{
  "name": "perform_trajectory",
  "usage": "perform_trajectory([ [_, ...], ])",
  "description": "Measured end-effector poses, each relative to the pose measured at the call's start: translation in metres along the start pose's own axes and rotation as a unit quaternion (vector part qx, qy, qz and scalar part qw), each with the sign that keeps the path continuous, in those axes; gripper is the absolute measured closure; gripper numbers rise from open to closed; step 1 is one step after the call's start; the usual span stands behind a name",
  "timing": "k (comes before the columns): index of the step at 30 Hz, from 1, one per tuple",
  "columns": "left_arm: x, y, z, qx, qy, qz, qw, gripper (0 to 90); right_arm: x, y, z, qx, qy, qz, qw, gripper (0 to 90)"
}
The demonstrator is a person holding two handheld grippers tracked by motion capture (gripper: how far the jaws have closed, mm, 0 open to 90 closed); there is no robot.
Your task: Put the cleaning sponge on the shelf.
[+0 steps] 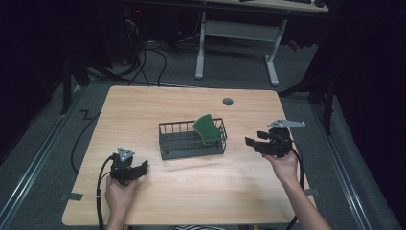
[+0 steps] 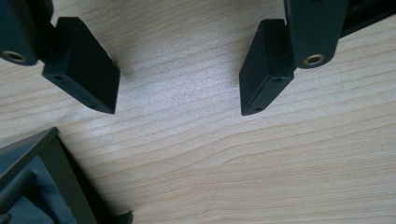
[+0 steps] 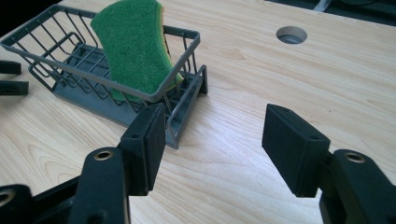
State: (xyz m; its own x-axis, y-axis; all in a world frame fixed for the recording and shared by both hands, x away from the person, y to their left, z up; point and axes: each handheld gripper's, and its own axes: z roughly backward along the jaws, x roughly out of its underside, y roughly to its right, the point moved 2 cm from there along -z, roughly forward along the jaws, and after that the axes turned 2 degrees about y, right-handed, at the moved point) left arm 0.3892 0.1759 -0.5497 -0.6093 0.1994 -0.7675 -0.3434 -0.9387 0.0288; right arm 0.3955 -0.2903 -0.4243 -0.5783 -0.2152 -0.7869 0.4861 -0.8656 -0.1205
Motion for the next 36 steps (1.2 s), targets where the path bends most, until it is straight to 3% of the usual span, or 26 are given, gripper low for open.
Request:
perform_trajectory([
  [5,0.000,0.000,0.000,0.001,0.001,0.002,1.0000,29.7,0.015,0.005,0.000,0.009,-0.011,-0.008,0.9999,39.8],
  [15,0.000,0.000,0.000,0.001,0.000,0.000,1.0000,29.5,0.065,0.022,-0.006,0.041,-0.017,-0.048,0.9979,39.9],
  [16,0.000,0.000,0.000,0.000,0.000,0.000,1.0000,29.5,0.078,0.026,-0.011,0.054,-0.024,-0.054,0.9968,39.6],
  [18,0.000,0.000,0.000,0.000,0.000,-0.001,1.0000,29.5,0.083,0.028,-0.014,0.058,-0.026,-0.057,0.9963,39.4],
  [22,0.000,0.000,0.000,-0.001,0.000,-0.001,1.0000,29.4,0.110,0.036,-0.026,0.094,-0.042,-0.064,0.9926,38.9],
  [27,0.000,0.001,0.000,0.000,-0.001,-0.001,1.0000,29.4,0.121,0.034,-0.029,0.120,-0.028,-0.054,0.9910,38.3],
  [30,0.000,0.000,0.000,0.000,0.000,-0.001,1.0000,29.2,0.124,0.026,-0.031,0.150,-0.025,-0.021,0.9882,37.1],
  [36,0.000,0.001,0.000,0.000,0.000,-0.002,1.0000,28.7,0.124,0.027,-0.031,0.155,-0.027,-0.034,0.9870,31.9],
])
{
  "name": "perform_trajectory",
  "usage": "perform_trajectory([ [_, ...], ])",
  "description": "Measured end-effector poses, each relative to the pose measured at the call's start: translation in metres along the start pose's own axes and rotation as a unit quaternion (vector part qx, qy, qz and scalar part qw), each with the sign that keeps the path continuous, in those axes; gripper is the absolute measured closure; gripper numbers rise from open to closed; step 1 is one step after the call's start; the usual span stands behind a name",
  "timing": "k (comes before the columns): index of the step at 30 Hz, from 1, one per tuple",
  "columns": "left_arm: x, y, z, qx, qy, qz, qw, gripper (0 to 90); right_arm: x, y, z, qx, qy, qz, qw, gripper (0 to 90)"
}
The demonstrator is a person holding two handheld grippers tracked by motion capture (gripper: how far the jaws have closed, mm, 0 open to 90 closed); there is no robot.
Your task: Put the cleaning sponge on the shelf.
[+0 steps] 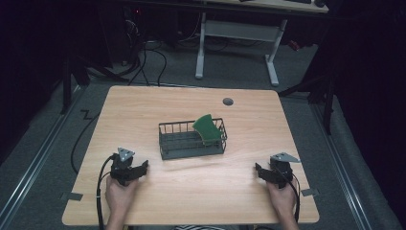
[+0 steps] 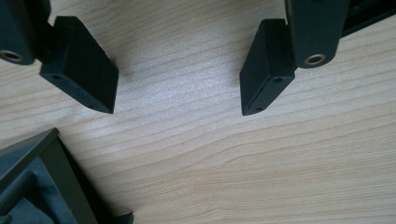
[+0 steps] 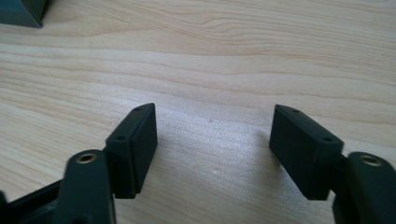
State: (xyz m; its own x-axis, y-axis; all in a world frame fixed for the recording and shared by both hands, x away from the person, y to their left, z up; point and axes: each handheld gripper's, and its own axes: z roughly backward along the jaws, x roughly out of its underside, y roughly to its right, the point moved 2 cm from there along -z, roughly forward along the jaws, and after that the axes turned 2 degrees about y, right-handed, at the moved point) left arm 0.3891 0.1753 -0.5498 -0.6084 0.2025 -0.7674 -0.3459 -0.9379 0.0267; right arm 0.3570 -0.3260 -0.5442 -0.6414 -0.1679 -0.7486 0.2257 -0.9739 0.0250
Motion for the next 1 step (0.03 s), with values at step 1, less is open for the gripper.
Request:
perform_trajectory([
  [1,0.0000,0.0001,0.0000,0.000,0.000,0.000,1.0000,28.7,0.0001,-0.0003,0.0000,0.002,0.001,0.000,1.0000,31.9],
])
